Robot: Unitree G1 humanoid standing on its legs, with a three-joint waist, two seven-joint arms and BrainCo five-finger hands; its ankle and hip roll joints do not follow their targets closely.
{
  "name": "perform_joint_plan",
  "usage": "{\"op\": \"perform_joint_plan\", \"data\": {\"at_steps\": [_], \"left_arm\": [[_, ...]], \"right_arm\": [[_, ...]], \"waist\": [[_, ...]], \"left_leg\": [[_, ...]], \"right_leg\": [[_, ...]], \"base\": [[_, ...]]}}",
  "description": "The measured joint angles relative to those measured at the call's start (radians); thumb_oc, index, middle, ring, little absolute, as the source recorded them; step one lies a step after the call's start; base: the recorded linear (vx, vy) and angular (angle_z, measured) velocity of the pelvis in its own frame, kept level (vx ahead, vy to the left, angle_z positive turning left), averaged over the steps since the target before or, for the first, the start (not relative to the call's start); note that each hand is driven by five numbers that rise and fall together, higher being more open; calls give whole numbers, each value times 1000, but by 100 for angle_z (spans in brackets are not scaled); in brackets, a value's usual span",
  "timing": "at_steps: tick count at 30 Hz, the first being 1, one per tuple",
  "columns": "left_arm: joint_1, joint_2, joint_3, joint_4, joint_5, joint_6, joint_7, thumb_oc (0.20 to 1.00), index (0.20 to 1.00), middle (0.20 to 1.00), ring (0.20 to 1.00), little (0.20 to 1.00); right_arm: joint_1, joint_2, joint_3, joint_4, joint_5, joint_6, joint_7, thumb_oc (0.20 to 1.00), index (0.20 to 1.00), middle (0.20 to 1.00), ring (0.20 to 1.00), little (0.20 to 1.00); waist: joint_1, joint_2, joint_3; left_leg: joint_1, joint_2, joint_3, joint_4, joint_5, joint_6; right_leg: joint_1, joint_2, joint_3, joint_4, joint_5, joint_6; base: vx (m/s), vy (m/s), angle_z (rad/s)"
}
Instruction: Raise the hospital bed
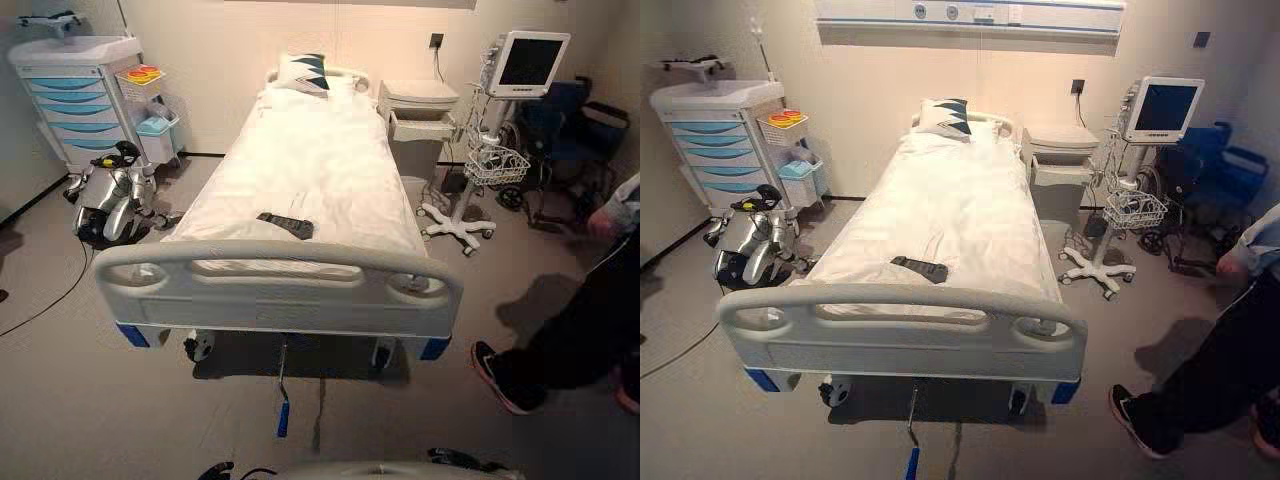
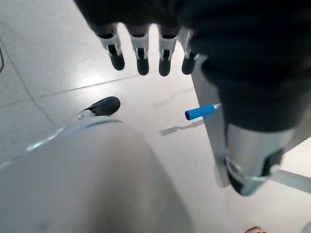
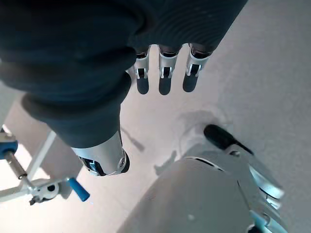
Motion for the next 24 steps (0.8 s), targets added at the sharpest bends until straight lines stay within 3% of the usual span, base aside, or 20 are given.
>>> {"op": "perform_joint_plan", "data": {"at_steps": [1, 24], "left_arm": [[0, 0, -1, 0, 1, 0, 0, 1000, 1000, 1000, 1000, 1000], [0, 13, 17, 1, 19, 1, 11, 1000, 1000, 1000, 1000, 1000]], "right_arm": [[2, -1, 6, -5, 0, 0, 1, 1000, 1000, 1000, 1000, 1000], [11, -3, 7, -43, -1, 0, 17, 1000, 1000, 1000, 1000, 1000]], "waist": [[-1, 0, 0], [-1, 0, 1]], "left_leg": [[0, 0, 0, 0, 0, 0], [0, 1, 2, 0, -1, -1]], "right_leg": [[0, 0, 0, 0, 0, 0], [-2, 0, 1, 0, 0, 0]], "base": [[-126, 59, -217], [0, 0, 0]]}}
